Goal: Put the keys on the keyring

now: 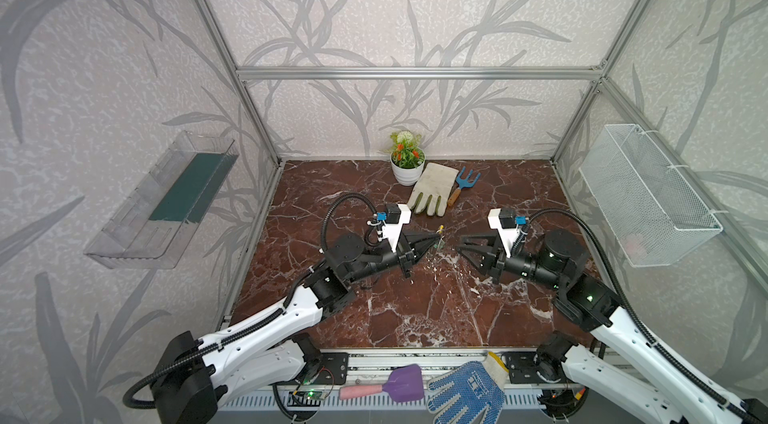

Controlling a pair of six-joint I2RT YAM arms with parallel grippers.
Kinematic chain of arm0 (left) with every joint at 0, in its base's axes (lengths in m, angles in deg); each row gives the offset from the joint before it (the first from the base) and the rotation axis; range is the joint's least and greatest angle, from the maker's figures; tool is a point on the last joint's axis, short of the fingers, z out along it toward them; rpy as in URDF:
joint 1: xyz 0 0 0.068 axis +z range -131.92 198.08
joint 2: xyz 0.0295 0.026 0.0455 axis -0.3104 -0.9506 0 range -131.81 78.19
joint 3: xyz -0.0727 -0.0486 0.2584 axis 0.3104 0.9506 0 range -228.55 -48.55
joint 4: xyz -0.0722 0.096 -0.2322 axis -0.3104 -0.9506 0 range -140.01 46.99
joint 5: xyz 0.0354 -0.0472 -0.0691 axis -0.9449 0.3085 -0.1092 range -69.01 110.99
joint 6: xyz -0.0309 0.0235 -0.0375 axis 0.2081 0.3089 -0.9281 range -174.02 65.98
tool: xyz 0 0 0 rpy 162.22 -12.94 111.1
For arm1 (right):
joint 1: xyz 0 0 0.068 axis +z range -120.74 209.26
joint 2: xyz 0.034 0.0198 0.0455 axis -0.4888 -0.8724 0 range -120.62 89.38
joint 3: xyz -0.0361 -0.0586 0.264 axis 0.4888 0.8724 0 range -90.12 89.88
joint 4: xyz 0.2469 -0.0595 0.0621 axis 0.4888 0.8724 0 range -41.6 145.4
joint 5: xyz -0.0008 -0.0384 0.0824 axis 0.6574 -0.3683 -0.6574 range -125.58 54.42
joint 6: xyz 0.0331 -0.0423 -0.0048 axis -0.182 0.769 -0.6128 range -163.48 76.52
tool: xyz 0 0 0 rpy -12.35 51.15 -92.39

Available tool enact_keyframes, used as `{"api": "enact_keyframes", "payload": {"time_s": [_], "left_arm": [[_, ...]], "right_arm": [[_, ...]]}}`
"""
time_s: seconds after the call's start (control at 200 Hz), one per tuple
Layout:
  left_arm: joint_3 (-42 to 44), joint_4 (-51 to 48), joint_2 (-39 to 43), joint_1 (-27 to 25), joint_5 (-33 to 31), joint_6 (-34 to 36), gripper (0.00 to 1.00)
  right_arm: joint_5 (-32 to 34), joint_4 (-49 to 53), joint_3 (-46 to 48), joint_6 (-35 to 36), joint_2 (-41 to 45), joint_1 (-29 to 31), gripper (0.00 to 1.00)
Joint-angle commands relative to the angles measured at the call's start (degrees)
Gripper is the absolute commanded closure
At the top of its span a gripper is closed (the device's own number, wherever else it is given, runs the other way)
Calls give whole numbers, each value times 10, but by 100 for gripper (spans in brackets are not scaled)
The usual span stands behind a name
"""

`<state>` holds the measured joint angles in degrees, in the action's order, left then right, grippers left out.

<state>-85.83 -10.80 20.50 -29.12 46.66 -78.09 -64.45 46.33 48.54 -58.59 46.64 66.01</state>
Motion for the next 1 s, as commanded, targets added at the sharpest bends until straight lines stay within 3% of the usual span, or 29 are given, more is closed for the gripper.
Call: {"api": "enact_keyframes", "payload": {"time_s": [0.0,0.435,0.66,0.71,0.995], "left_arm": [[-3,27,-3,1,12,-5,100],[-7,24,-6,1,20,-7,100],[-9,21,-5,1,19,-6,100],[-10,17,-6,1,21,-5,100],[-23,-22,-10,1,12,6,100]], "right_arm": [[-20,-108,2,-48,-24,-1,67],[-53,-126,-11,-57,-76,-2,77],[-79,-114,-15,-54,-81,-1,92],[-82,-108,-15,-49,-78,-1,100],[-76,-57,-29,-10,-64,-2,100]]}}
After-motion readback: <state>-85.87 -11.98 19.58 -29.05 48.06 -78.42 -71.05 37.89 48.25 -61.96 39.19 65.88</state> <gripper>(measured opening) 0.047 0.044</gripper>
